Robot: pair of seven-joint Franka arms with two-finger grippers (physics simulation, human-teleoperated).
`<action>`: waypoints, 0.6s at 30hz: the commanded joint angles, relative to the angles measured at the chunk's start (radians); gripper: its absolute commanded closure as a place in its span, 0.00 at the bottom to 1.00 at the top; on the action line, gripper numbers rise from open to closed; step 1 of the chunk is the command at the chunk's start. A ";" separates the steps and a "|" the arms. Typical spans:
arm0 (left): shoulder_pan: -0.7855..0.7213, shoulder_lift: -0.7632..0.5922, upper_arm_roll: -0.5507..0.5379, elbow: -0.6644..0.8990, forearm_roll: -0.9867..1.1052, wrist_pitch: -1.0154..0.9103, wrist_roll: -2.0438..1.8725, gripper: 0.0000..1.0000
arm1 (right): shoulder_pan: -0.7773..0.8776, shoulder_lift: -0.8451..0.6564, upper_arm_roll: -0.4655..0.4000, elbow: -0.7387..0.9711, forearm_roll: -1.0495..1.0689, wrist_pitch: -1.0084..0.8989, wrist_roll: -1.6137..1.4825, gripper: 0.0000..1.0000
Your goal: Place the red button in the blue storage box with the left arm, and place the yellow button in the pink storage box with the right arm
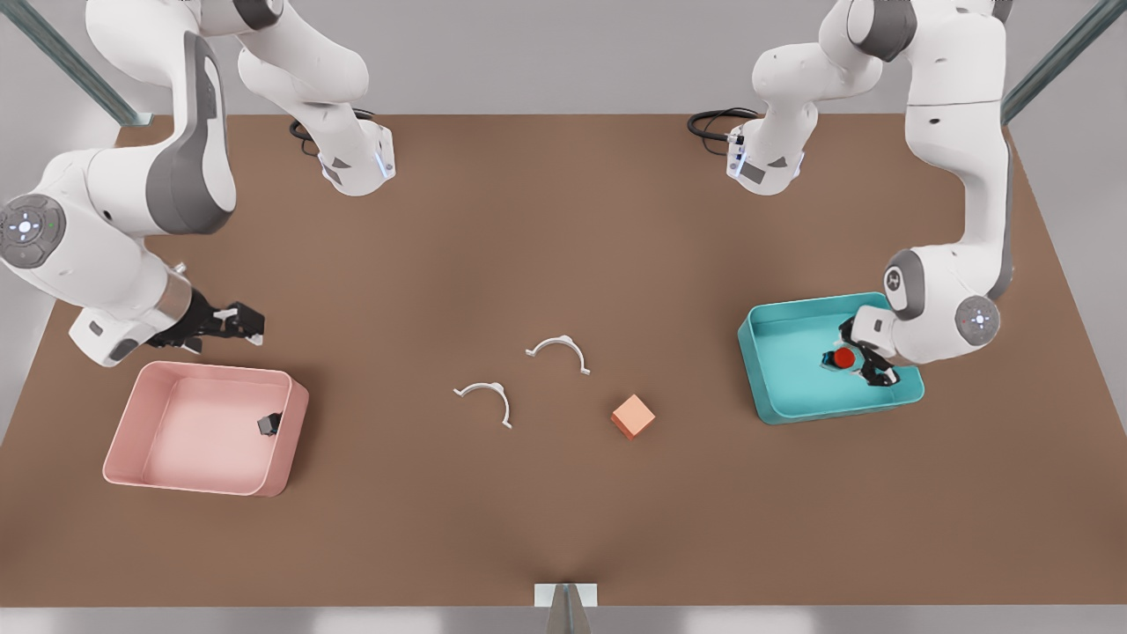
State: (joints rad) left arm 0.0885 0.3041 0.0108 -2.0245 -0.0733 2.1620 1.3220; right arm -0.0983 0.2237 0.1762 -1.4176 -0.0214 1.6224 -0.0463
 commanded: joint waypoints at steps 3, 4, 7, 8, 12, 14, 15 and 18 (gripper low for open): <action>-0.030 -0.069 -0.002 0.023 -0.017 -0.013 -0.018 0.00 | 0.002 0.002 0.000 0.000 0.001 0.005 0.183 0.00; -0.055 -0.114 -0.003 0.058 -0.016 -0.062 -0.352 0.00 | 0.002 0.002 0.000 0.000 0.001 0.007 0.183 0.00; -0.070 -0.092 -0.003 0.312 -0.020 -0.148 -0.884 0.00 | 0.000 0.002 0.000 0.000 0.001 0.007 0.181 0.00; -0.085 -0.097 -0.003 0.346 -0.017 -0.152 -1.128 0.00 | 0.000 0.002 0.000 0.002 0.001 0.007 0.181 0.00; -0.121 -0.154 -0.002 0.546 0.082 -0.478 -1.457 0.00 | 0.000 0.002 0.000 0.002 -0.003 0.007 0.171 0.00; -0.115 -0.165 -0.005 0.547 0.084 -0.502 -1.459 0.00 | 0.002 0.002 0.000 0.002 -0.006 0.005 0.167 0.00; -0.113 -0.175 -0.015 0.550 0.082 -0.510 -1.462 0.00 | 0.000 0.002 0.000 0.002 -0.005 0.007 0.167 0.00; -0.113 -0.122 -0.034 0.648 0.081 -0.574 -1.528 0.00 | 0.000 0.002 0.000 0.002 -0.005 0.007 0.167 0.00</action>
State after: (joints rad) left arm -0.0227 0.1735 -0.0203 -1.3977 0.0017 1.7318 0.5803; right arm -0.0981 0.2266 0.1761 -1.4164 -0.0261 1.6289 0.0641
